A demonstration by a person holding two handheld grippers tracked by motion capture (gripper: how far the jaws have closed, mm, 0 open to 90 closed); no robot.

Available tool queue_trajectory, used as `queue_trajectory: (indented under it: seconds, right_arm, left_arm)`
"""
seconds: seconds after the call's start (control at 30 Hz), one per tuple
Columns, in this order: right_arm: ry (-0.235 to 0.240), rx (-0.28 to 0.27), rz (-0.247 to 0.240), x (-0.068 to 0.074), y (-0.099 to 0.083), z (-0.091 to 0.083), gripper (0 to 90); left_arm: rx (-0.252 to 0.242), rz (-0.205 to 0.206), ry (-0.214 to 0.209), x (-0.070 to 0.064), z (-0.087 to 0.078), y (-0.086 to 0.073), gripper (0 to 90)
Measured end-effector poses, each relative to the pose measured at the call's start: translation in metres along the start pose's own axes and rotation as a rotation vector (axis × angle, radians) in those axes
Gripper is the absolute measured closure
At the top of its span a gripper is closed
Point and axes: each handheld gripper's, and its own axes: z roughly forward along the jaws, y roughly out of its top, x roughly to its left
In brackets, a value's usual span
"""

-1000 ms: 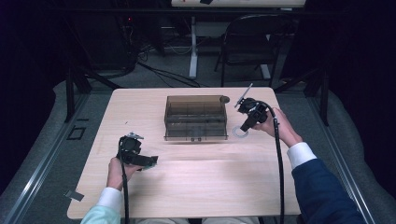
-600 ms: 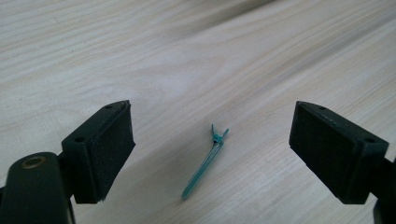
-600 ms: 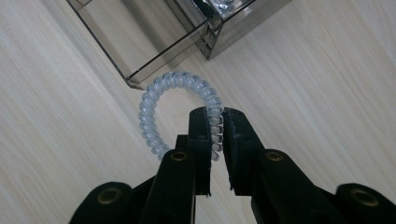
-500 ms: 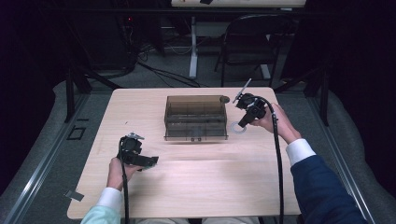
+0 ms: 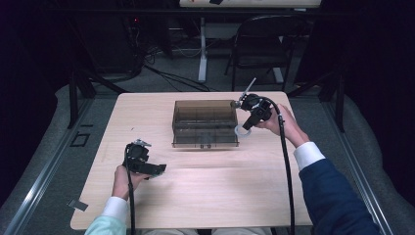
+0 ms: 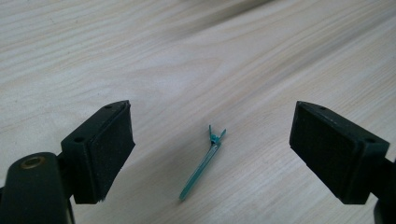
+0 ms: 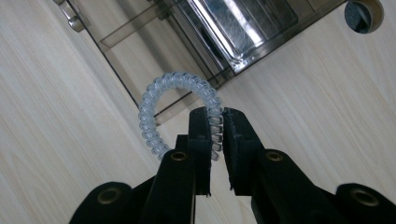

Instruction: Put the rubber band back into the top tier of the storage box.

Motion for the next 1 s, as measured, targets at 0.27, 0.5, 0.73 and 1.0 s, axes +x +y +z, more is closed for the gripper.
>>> queue_trajectory:
  seconds: [0.27, 0.5, 0.73, 1.0]
  right_arm:
    - [0.008, -0.013, -0.009, 0.008, 0.013, 0.006, 82.7]
    - [0.012, -0.014, -0.017, 0.012, 0.022, 0.015, 82.7]
    - [0.009, 0.002, -0.032, 0.019, 0.032, 0.026, 82.7]
    - [-0.007, 0.014, -0.022, 0.022, 0.036, 0.040, 82.7]
  left_arm:
    - [-0.002, 0.000, -0.002, 0.001, 0.000, 0.000, 13.6]
    - [-0.002, 0.003, -0.002, 0.000, 0.000, 0.000, 13.6]
    - [-0.007, 0.003, 0.003, 0.000, -0.001, -0.001, 13.6]
    - [-0.011, 0.002, 0.004, 0.001, -0.002, -0.001, 13.6]
